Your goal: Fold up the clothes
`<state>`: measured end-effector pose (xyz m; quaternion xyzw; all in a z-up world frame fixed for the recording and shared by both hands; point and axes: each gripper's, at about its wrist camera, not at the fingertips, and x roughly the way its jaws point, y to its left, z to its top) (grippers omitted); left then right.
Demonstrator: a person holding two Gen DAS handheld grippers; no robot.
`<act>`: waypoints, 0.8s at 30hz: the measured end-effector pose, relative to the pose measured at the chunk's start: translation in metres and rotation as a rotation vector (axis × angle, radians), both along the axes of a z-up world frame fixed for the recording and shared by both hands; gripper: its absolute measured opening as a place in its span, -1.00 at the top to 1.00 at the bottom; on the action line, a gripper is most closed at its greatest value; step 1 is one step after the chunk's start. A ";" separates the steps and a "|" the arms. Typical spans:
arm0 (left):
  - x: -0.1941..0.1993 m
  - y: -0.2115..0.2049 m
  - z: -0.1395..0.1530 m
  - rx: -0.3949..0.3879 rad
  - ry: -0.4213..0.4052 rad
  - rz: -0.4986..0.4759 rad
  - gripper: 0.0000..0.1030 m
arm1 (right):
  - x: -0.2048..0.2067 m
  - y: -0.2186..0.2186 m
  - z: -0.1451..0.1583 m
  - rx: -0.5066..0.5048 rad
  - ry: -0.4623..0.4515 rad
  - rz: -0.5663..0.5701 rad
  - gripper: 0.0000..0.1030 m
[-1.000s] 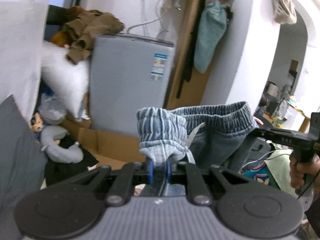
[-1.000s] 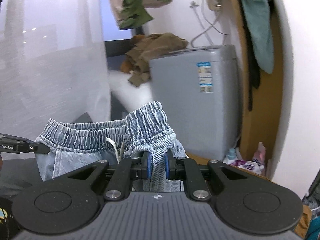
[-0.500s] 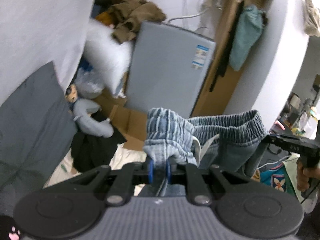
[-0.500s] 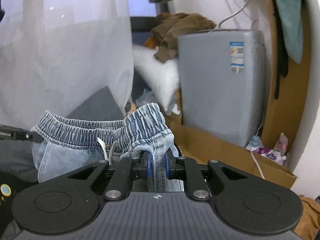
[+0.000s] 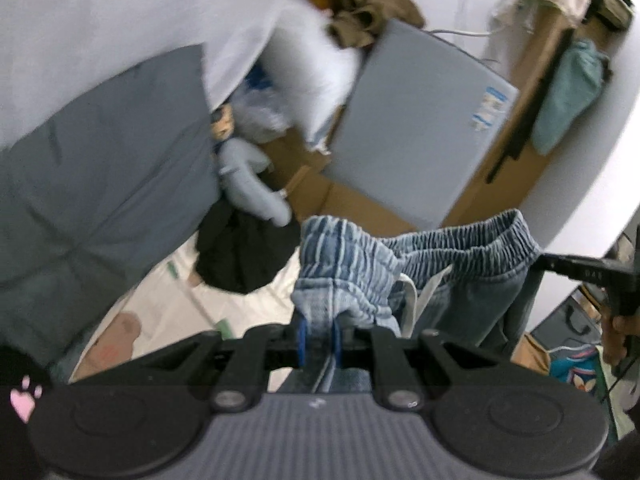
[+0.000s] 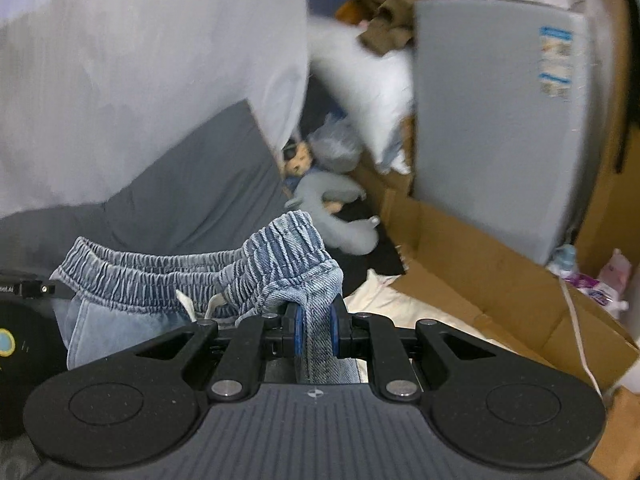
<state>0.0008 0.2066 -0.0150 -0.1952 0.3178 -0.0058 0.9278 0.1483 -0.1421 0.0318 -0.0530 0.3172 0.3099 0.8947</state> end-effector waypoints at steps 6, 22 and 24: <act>0.001 0.032 -0.049 0.013 0.136 0.092 0.74 | 0.044 0.061 -0.048 -0.024 0.049 0.116 0.76; 0.047 0.095 -0.201 -0.020 0.365 0.263 0.74 | 0.147 0.183 -0.240 -0.133 0.174 0.375 0.75; 0.053 0.100 -0.218 -0.020 0.383 0.260 0.74 | 0.158 0.194 -0.260 -0.157 0.182 0.390 0.75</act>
